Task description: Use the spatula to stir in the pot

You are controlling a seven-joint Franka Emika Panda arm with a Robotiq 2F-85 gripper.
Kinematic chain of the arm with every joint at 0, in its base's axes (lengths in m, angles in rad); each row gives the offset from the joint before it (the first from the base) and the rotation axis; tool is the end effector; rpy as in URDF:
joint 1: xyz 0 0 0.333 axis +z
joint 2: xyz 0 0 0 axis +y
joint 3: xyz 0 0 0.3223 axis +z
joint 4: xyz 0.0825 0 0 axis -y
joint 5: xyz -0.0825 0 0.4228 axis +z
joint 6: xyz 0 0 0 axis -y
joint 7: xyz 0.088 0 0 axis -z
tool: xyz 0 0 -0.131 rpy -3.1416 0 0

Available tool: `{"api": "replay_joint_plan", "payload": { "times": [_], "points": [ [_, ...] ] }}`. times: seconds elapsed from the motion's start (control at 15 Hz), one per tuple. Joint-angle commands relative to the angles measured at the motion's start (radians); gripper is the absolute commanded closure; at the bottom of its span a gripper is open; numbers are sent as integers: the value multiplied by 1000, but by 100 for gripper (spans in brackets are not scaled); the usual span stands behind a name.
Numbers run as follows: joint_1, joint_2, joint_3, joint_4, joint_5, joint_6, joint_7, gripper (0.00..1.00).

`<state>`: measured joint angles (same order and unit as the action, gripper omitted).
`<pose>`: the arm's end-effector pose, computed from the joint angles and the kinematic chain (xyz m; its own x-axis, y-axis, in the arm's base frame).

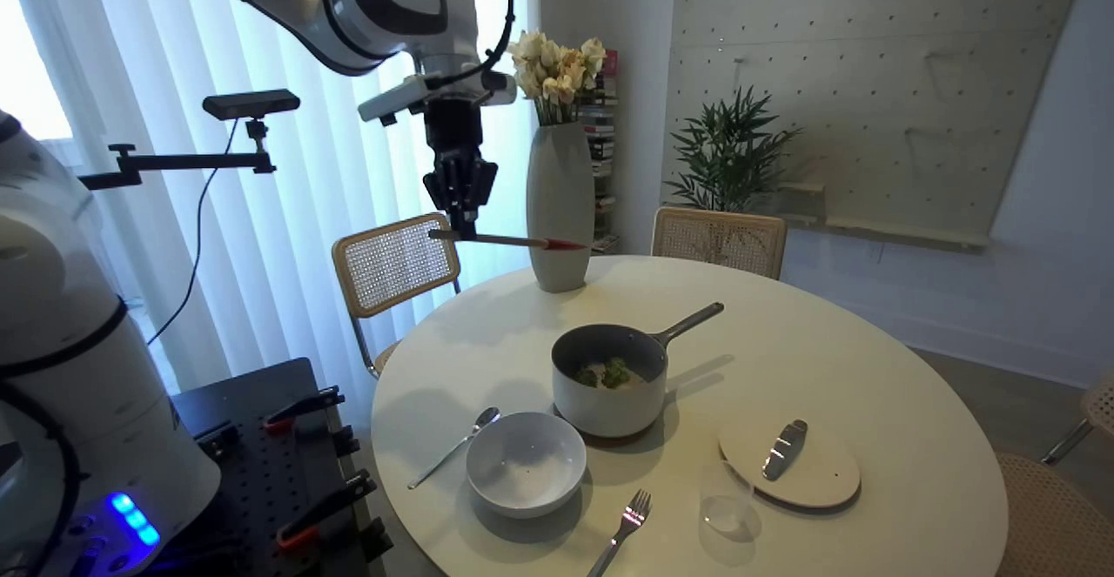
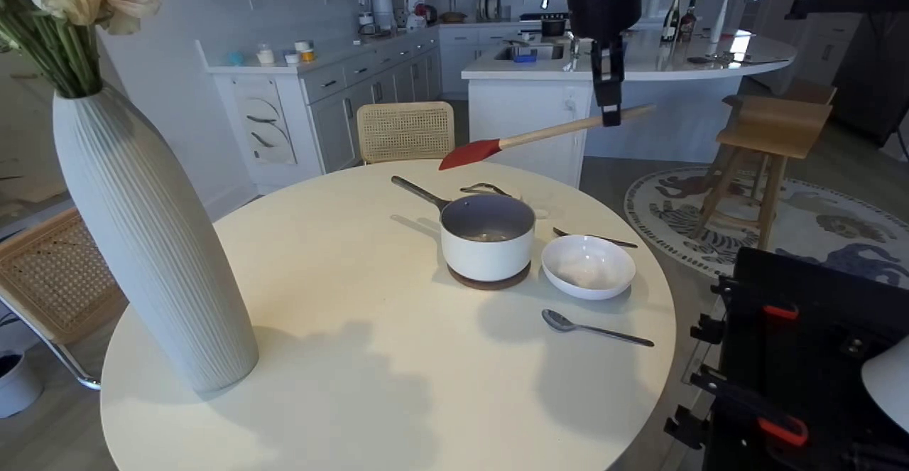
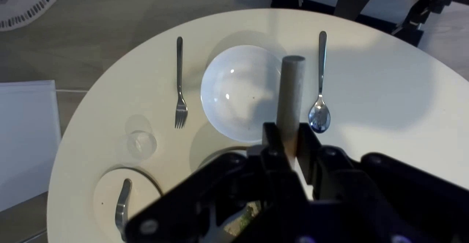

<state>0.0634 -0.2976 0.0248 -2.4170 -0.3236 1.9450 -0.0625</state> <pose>0.4552 0.0114 0.3751 0.9439 0.2568 -0.2076 0.3071 -0.9138 0.2657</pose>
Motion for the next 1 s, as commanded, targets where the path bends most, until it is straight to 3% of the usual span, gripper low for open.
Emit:
{"api": "replay_joint_plan", "payload": {
  "times": [0.0,0.33,0.93],
  "points": [
    [-29,-1,-3,36,-25,-107,-49,96],
    [-56,36,-38,55,-30,-169,-91,96],
    [-88,186,-74,69,-14,-152,-85,96]
  ]
}}
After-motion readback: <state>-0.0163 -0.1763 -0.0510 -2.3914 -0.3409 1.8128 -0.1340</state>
